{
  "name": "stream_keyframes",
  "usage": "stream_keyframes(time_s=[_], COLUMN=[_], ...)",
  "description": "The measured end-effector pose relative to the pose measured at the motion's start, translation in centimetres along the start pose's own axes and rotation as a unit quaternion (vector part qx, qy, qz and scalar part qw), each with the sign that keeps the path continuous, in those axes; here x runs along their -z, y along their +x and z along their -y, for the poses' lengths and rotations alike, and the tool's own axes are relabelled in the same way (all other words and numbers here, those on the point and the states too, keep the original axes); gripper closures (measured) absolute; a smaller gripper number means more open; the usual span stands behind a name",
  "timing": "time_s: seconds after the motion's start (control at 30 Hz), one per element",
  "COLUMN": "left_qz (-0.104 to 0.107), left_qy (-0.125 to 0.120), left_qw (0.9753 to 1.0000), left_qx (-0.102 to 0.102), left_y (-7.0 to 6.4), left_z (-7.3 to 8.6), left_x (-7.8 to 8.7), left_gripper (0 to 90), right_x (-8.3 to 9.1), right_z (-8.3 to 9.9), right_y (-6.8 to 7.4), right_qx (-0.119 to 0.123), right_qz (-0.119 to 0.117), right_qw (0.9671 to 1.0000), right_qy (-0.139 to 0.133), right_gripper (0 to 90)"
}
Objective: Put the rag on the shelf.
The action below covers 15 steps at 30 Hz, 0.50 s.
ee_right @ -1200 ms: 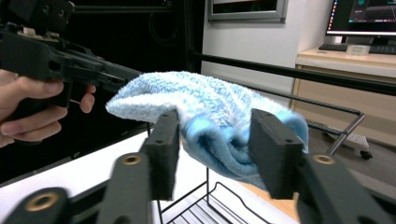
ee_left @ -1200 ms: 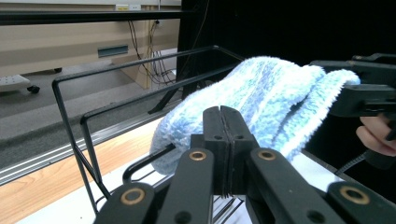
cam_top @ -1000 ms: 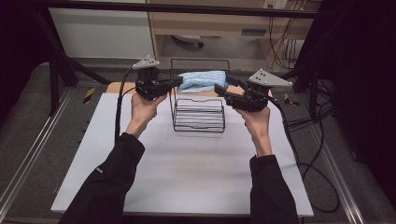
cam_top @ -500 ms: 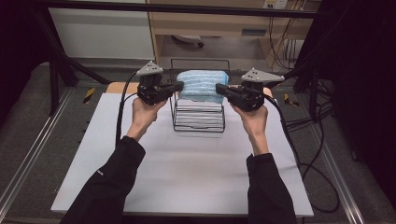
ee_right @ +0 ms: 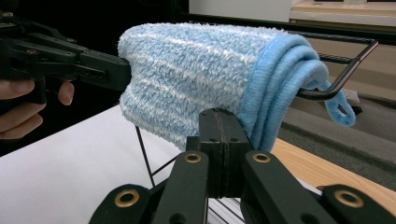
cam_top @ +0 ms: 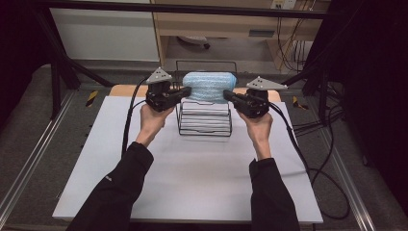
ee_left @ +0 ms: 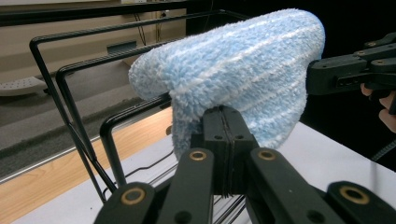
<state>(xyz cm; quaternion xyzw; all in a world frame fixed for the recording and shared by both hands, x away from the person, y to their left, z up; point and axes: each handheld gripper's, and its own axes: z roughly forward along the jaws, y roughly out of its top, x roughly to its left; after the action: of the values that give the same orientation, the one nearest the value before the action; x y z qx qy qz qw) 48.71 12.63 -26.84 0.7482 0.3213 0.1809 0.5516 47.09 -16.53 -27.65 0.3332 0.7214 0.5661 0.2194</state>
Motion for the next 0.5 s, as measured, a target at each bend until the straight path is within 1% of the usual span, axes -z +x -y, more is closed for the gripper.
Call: stream_keyframes(time_s=[0.03, 0.2, 0.37, 0.5], left_qz=[0.001, 0.002, 0.003, 0.005], left_qy=[0.0, -0.002, -0.008, -0.006], left_qw=[1.0, 1.0, 1.0, 1.0], left_qx=[0.002, -0.002, -0.001, 0.0], left_y=[0.0, -0.1, -0.2, -0.3], left_z=[0.0, 0.0, -0.3, -0.7], left_x=[0.0, 0.4, 1.2, 1.6], left_gripper=[89.3, 88.6, 85.0, 80.4], right_x=[-0.1, 0.1, 0.8, 1.3], right_z=[0.1, 0.1, -0.2, -0.7], right_y=[0.0, 0.3, 0.5, 0.9], right_qx=[0.0, 0.008, 0.005, 0.007], right_qz=[0.001, -0.004, -0.011, -0.011], right_qw=[1.0, 0.9999, 0.9996, 0.9994], right_qy=[-0.002, -0.012, -0.025, -0.031], right_gripper=[89.2, 83.6, 77.3, 71.1])
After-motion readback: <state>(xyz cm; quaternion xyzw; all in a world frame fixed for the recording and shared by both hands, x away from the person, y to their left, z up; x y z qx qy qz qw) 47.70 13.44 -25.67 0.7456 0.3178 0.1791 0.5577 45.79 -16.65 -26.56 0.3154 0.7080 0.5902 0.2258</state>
